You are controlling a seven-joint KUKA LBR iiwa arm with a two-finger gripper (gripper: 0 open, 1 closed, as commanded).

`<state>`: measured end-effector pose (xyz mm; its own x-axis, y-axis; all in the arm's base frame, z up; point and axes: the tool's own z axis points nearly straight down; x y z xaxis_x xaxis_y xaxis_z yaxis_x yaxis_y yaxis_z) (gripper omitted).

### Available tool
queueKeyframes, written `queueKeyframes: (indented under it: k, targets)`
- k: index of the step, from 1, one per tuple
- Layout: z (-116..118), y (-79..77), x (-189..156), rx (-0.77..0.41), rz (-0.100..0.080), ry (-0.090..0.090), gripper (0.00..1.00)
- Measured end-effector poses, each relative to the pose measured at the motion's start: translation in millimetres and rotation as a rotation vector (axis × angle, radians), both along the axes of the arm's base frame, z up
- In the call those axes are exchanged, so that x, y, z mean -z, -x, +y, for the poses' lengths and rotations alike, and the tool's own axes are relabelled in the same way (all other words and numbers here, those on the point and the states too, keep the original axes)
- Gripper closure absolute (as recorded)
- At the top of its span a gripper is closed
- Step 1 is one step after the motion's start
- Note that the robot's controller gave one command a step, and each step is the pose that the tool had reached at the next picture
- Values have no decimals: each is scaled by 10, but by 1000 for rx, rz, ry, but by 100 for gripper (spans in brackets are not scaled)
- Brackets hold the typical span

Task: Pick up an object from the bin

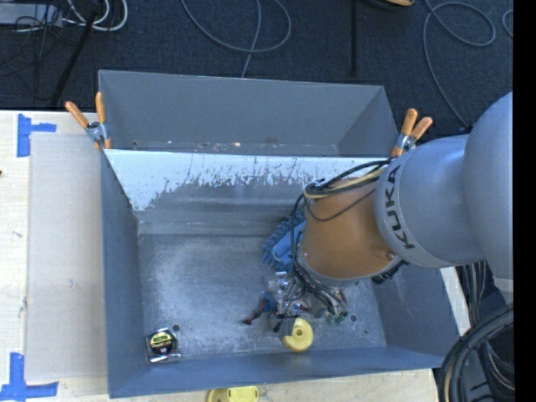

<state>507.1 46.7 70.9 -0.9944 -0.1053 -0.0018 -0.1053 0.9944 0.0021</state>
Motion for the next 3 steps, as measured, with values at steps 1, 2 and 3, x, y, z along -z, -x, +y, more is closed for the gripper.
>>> queueKeyframes:
  k: [1, 2, 3]
  targets:
    - [-1, 0, 1, 1, 0, 0, 100]
    - [2, 91, -393, 3, 13, 2, 100]
    - [1, -56, -635, -28, -7, 2, 100]
